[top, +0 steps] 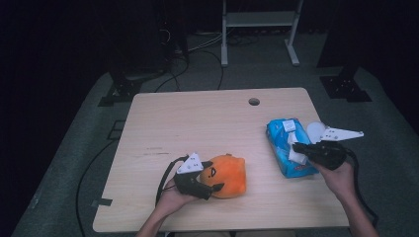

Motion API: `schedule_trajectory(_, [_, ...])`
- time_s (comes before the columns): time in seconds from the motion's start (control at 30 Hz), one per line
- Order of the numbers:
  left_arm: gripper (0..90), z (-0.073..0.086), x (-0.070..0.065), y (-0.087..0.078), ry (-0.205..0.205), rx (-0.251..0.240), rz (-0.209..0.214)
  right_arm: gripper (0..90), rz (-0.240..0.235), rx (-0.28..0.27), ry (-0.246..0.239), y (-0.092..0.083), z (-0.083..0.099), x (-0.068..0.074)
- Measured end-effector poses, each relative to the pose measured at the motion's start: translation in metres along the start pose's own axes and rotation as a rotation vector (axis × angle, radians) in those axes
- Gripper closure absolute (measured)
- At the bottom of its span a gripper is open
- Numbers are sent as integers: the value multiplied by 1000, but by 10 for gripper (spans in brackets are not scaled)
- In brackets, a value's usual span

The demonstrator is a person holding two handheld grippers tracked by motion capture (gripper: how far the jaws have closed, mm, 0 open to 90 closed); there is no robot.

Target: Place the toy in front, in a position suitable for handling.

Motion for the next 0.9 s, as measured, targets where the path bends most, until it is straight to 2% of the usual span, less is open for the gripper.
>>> schedule_trajectory(0.1, [163, 1, 1, 0, 1, 1, -3, 856, -53, -30, 1, -8, -4, 12])
schedule_trajectory(0.4, [164, 2, 0, 3, 18, 0, -25, 856, -216, -81, -60, -30, -13, 77])
schedule_trajectory(0.43, [164, 2, 0, 3, 18, 0, -25, 856, -216, -81, -60, -30, -13, 77])
schedule_trajectory(0.47, [169, 2, 0, 3, 22, 2, -30, 856, -263, -88, -80, -32, -15, 96])
schedule_trajectory(0.5, [170, 2, 1, 4, 25, 3, -33, 855, -282, -86, -84, -32, -17, 104])
schedule_trajectory(0.7, [170, 3, 1, 5, 21, 2, -37, 855, -408, -93, -134, -28, -28, 147])
schedule_trajectory(0.8, [170, 3, 1, 5, 30, 4, -39, 854, -484, -77, -134, -20, -31, 164])
schedule_trajectory(0.9, [170, 3, 0, 5, 33, 4, -40, 854, -500, -45, -142, -5, -31, 170])
Point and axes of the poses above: each handheld gripper's, and its own axes: y roughly forward along the jaws, z roughly out of its underside, x roughly to its left, the point moved 5 cm from there along y, roughly forward along the jaws, and after that the axes turned 10 degrees about y, right-handed, at the moved point
